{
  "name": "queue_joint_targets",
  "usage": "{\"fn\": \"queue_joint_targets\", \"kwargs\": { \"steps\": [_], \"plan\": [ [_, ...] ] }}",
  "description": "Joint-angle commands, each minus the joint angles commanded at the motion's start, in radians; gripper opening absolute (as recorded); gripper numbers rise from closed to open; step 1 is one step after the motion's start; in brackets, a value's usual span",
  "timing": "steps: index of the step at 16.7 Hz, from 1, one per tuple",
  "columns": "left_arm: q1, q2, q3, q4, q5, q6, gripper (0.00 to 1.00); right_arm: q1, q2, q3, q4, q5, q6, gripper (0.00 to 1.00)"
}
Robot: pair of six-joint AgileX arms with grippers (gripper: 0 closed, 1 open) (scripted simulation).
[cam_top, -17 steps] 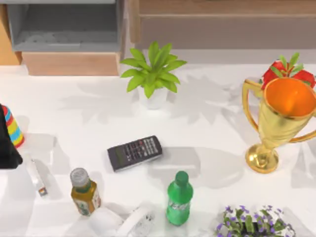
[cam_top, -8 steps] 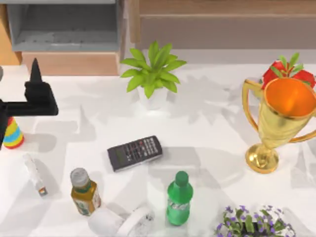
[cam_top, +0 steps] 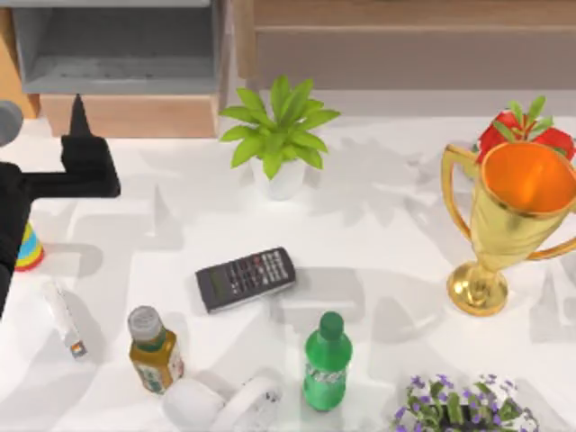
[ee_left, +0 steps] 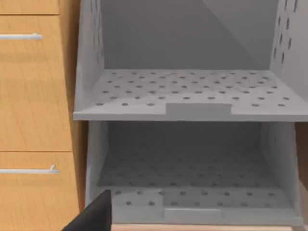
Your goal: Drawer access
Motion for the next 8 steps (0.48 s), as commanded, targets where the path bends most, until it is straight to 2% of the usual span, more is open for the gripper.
{"fn": "queue_joint_targets", "kwargs": {
  "steps": [4,8],
  "plan": [
    [0.064,0.108,0.073,0.061,0.067,0.108,1.00,0.000,0.000,0.000,0.000,0.000,0.000,1.00],
    [0.206,0.378,0.226,0.186,0.218,0.384,1.00,0.000,0.000,0.000,0.000,0.000,0.000,1.00]
  ]
}}
